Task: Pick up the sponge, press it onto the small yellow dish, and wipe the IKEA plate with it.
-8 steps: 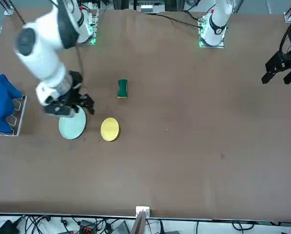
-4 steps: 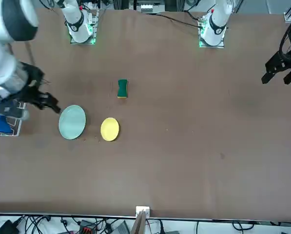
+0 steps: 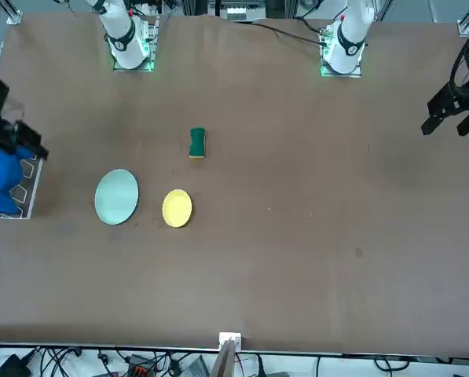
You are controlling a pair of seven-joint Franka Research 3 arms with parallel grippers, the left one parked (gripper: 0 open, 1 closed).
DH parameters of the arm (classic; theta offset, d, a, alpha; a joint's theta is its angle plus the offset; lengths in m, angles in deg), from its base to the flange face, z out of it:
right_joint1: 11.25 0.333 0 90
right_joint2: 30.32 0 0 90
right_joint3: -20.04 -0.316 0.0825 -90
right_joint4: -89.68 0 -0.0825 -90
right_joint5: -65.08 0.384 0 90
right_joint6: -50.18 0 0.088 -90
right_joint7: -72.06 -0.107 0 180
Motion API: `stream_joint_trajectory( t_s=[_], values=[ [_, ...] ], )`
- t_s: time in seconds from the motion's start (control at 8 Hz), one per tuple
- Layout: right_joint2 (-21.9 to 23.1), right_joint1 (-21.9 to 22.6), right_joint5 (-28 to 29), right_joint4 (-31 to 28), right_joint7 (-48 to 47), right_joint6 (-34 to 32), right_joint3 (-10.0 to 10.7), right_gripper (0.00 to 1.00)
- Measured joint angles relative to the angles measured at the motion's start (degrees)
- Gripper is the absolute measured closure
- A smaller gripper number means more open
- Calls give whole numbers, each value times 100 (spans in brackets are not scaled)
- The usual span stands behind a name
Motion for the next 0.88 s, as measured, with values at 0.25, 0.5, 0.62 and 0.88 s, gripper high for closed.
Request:
stream_joint_trajectory(
  t_s=[0.25,0.5,0.62,0.88],
  values=[
    [213,5,0,-252,4,-127,-114,0],
    [209,7,0,-338,4,-120,-151,0],
    [196,5,0,-338,4,-115,-151,0],
    [184,5,0,-338,5,-114,-151,0]
  ],
)
